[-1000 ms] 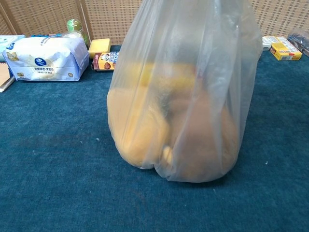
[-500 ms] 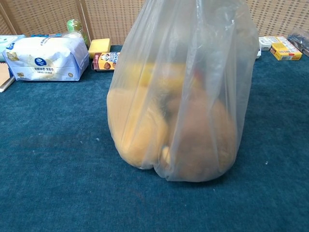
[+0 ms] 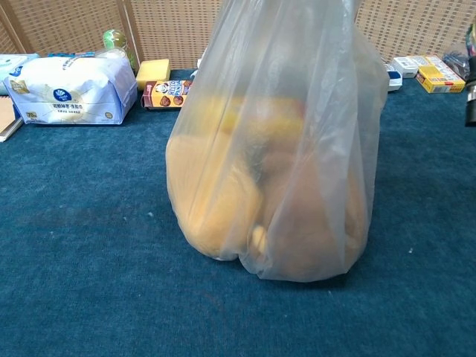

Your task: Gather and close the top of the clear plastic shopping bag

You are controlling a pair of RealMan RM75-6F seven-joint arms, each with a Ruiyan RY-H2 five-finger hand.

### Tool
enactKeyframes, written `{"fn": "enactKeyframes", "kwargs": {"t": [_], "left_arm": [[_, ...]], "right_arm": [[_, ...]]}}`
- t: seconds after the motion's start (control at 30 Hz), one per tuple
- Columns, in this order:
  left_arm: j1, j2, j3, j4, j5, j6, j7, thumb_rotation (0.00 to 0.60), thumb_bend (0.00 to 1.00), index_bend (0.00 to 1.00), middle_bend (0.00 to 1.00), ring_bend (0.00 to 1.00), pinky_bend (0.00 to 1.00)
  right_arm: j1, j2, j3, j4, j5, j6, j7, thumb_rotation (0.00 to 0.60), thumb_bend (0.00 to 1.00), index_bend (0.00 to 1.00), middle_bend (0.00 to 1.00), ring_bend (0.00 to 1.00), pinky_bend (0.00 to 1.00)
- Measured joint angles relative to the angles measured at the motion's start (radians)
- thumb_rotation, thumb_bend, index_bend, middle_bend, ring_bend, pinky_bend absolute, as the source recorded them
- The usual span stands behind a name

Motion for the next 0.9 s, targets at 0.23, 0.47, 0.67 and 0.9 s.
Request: {"fn": "enactKeyframes", "kwargs": {"t": [0.23, 0.47, 0.67, 0.9], "left_arm": [[-0.005, -0.005, 0.001, 0.008, -0.008, -0.002, 0.01, 0.6, 0.18, 0.1, 0.25, 0.2, 0.34], [0.007, 0.003, 0.009, 0.014, -0.008, 0.002, -0.002, 0.6, 0.18, 0.1, 0.25, 0.2, 0.34], [0.014, 0.01, 0.017, 0.015, -0.003, 0.002, -0.011, 0.6, 0.18, 0.1, 0.25, 0.2, 0.34], [0.023, 0.015, 0.016, 0.015, -0.006, 0.007, -0.024, 0.6, 0.17, 0.1, 0.25, 0.2, 0.33]], "right_arm": [[0.009, -0.001, 0.009, -0.017, -0.004, -0.013, 0.041, 0.0, 0.19, 0.29, 0.32, 0.23, 0.14], [0.005, 0.017, 0.002, -0.012, -0.029, -0.013, 0.072, 0.0, 0.23, 0.37, 0.42, 0.34, 0.24], [0.009, 0.026, -0.007, 0.0, -0.049, -0.014, 0.096, 0.0, 0.27, 0.41, 0.46, 0.4, 0.29], [0.018, 0.028, -0.019, 0.013, -0.063, -0.019, 0.118, 0.001, 0.29, 0.43, 0.5, 0.44, 0.32]]}}
